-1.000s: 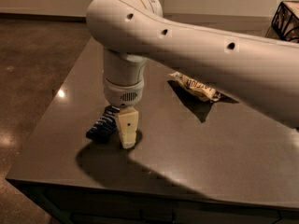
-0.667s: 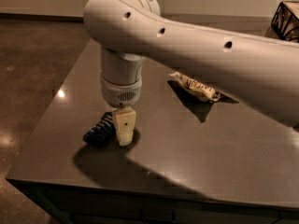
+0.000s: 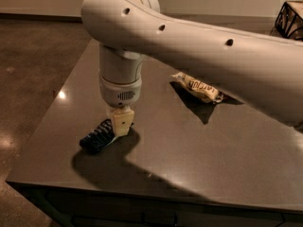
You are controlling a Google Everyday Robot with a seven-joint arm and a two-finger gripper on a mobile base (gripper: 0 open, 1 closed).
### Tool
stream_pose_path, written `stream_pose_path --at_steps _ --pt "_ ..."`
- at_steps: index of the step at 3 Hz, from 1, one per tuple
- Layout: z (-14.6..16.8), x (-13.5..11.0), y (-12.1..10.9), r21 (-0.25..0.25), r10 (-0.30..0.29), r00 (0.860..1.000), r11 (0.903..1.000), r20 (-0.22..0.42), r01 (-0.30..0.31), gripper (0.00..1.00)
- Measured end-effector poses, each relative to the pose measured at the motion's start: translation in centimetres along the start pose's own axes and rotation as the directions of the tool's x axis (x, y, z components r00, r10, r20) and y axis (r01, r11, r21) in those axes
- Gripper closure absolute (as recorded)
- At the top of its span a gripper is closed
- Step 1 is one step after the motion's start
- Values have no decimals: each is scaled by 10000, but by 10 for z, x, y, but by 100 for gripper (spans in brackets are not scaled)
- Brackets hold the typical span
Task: Pick rxbar blueberry
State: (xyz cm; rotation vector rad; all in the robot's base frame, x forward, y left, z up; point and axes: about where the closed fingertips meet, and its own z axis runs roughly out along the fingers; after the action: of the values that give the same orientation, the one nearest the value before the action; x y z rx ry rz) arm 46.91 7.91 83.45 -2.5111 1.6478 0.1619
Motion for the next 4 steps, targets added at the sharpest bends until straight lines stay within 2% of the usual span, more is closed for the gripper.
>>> stream_pose_path --at_steps 1,3,4 --pt "-17 13 -1 183 368 9990 9991 248 -372 100" --pt "-74 40 -9 640 1255 9814 9886 1452 -1359 100" --pt "-108 41 -11 851 1331 9695 9845 2059 -1532 100"
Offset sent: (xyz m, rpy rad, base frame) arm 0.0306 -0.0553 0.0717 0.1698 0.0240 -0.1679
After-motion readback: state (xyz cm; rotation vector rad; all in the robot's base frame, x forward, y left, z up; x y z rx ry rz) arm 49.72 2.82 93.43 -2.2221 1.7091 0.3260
